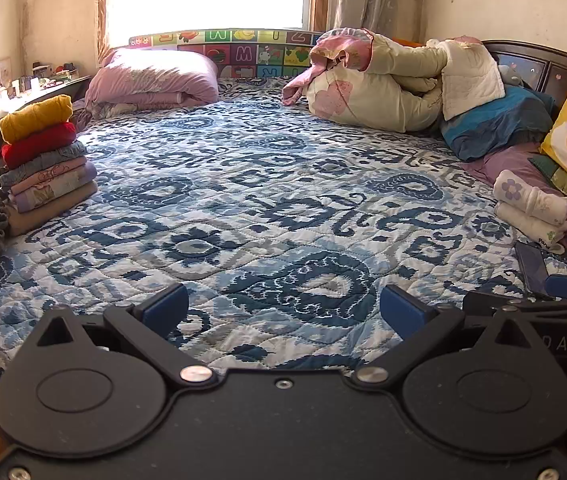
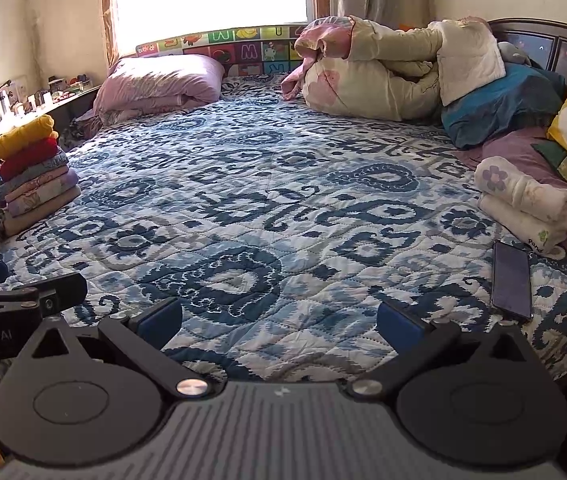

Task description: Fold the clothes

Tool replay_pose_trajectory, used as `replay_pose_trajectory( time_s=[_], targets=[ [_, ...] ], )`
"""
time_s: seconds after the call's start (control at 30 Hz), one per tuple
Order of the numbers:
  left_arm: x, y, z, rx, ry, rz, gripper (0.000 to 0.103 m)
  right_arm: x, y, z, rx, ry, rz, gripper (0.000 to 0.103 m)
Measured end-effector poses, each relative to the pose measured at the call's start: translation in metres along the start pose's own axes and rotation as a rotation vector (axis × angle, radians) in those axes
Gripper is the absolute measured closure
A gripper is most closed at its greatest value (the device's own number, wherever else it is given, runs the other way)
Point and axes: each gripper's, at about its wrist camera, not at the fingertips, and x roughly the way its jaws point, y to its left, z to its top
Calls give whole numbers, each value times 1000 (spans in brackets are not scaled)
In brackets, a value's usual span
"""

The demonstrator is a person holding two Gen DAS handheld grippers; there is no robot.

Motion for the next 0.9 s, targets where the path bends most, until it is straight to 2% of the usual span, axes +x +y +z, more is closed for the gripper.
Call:
replay_pose_trajectory(
  time_s=[0.9],
  targets=[
    [-1,-1,-3,-4,0,-3,0,0,0,-1,-2,3,-8,0]
  ],
)
